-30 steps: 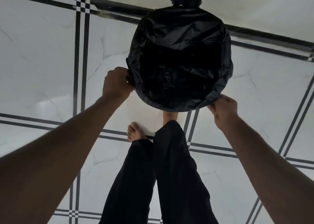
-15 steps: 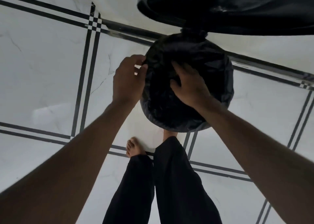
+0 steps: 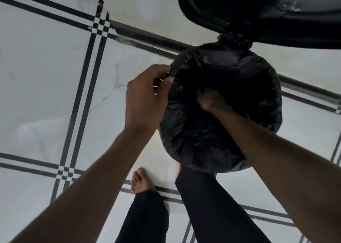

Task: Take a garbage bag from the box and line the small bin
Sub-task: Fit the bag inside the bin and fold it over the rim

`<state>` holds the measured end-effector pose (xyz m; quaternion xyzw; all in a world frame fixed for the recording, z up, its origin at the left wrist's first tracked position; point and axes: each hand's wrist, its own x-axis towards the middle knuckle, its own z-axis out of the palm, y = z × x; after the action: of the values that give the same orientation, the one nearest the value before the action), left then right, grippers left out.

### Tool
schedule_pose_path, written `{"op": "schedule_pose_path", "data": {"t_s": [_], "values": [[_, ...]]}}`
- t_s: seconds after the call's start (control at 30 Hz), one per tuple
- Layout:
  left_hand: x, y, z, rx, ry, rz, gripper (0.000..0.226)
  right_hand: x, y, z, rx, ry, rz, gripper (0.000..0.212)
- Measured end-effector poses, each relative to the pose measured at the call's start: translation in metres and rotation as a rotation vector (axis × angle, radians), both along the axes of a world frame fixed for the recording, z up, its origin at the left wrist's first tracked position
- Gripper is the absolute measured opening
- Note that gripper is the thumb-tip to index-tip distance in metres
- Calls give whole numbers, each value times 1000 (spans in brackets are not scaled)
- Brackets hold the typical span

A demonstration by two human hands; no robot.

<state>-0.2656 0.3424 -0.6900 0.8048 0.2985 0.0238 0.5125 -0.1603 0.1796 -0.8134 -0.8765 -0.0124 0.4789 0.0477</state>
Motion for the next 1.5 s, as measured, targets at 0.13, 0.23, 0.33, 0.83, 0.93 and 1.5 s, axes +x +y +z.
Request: {"op": "schedule_pose_path", "data": {"t_s": [0.13, 0.23, 0.33, 0.83, 0.93, 1.5], "values": [[4, -1, 5, 8, 42, -13, 19, -12, 4, 22, 111, -90, -167, 66], [4, 2, 1, 23, 40, -16, 20, -45, 1, -1, 46, 133, 198, 69], [4, 3, -5, 20, 17, -9, 19, -70, -14, -33, -138, 175, 337, 72], [7, -6, 5, 42, 78, 33, 21, -75, -75, 47, -191, 74, 727, 77], [6, -7, -1, 57, 57, 27, 21, -71, -66, 31, -192, 115, 657, 88], [7, -2, 0, 68, 88, -19, 21, 35, -9, 37, 191, 60, 49, 53]]}}
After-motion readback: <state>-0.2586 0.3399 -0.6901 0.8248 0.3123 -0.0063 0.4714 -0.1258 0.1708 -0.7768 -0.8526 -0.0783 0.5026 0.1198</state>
